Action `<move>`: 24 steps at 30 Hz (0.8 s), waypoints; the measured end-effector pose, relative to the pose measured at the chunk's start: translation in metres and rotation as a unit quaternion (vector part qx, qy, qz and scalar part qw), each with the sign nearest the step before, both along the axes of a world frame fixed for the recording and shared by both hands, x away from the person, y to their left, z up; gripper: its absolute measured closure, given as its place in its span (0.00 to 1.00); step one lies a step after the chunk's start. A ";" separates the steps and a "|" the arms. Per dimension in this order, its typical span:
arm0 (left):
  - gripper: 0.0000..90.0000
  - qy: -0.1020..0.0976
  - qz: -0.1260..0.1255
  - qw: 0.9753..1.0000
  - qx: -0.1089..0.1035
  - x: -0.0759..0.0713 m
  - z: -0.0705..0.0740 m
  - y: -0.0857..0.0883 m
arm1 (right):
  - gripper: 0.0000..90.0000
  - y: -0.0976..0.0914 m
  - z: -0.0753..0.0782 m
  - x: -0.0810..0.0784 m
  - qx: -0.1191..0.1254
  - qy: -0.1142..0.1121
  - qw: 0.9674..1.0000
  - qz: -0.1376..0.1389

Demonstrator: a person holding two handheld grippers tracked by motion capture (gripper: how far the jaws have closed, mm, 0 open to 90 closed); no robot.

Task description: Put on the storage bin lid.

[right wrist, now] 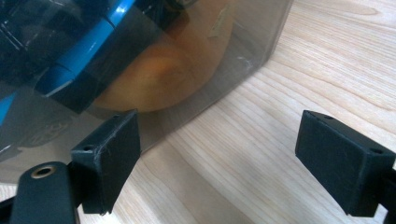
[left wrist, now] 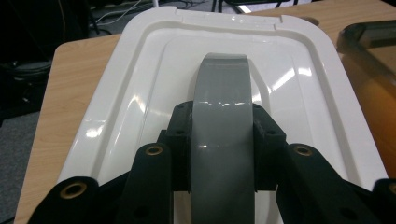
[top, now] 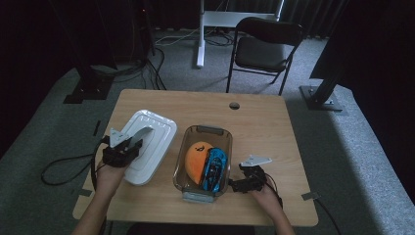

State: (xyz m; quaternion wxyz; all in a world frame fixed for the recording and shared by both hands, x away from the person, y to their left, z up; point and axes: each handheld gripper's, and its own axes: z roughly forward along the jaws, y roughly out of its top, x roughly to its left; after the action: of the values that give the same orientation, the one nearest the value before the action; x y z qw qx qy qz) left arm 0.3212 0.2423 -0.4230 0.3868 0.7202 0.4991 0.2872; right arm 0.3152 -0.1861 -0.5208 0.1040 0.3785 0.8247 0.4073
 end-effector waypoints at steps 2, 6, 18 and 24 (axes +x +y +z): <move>0.75 -0.002 0.000 1.000 -0.003 0.000 0.003 0.000 | 0.15 0.004 0.000 0.000 -0.001 0.000 1.000 0.002; 0.75 -0.008 -0.002 1.000 -0.007 -0.001 0.009 0.001 | 0.14 0.011 0.000 0.000 -0.005 -0.005 1.000 0.008; 0.75 -0.016 -0.047 0.999 -0.015 -0.005 0.027 -0.016 | 0.14 0.043 -0.005 0.000 -0.019 -0.005 0.999 0.030; 0.75 -0.015 -0.073 0.997 -0.014 -0.004 0.032 -0.030 | 0.14 0.057 -0.010 0.000 -0.025 -0.001 0.999 0.043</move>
State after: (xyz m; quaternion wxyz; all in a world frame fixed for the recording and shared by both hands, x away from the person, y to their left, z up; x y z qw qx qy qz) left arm 0.3173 0.2124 -0.3914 0.4245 0.7446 0.4435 0.2621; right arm 0.3148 -0.1289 -0.5312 0.0967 0.3398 0.8501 0.3905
